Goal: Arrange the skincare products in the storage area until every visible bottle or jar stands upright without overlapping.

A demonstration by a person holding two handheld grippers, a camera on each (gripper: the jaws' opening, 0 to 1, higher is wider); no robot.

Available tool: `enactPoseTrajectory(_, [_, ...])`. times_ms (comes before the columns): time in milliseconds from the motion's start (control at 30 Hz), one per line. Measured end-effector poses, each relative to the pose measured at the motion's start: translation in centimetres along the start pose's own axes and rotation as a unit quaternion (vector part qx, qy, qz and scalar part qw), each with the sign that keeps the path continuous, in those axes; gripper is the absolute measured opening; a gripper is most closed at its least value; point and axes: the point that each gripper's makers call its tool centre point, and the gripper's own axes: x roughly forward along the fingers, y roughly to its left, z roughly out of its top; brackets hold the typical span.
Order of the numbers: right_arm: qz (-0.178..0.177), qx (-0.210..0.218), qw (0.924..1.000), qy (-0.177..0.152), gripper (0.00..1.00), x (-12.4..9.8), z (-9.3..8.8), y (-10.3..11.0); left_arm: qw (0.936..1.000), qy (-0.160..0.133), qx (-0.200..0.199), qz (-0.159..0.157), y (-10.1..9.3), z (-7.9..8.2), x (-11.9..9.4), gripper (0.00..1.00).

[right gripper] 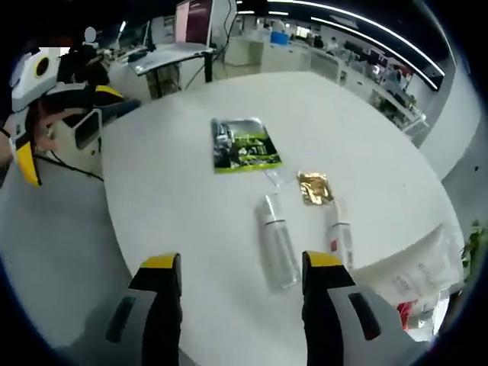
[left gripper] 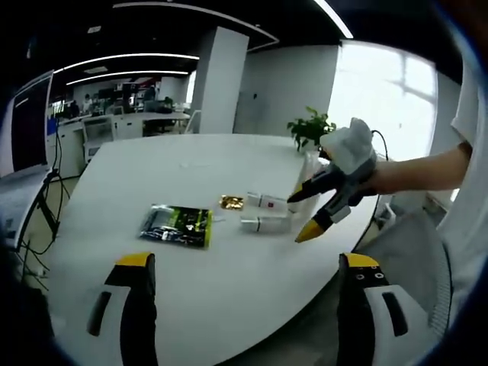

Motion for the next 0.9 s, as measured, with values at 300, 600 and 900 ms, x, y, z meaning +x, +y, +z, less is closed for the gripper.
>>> enactPoseTrajectory(300, [-0.011, -0.015, 0.9992, 0.035, 0.59, 1.7, -0.4, -1.0, 1.0000, 0.000, 0.002, 0.002, 0.0, 0.0, 0.0, 0.92])
enactPoseTrajectory(600, [-0.019, -0.016, 0.9985, 0.048, 0.56, 3.0, -0.3, -1.8, 1.0000, 0.004, 0.002, 0.003, 0.1, -0.1, 0.1, 0.92])
enactPoseTrajectory(900, [-0.018, -0.002, 0.9979, 0.062, 0.54, 4.0, -0.4, -2.5, 1.0000, 0.005, 0.002, 0.005, -0.1, 0.0, 0.1, 0.92])
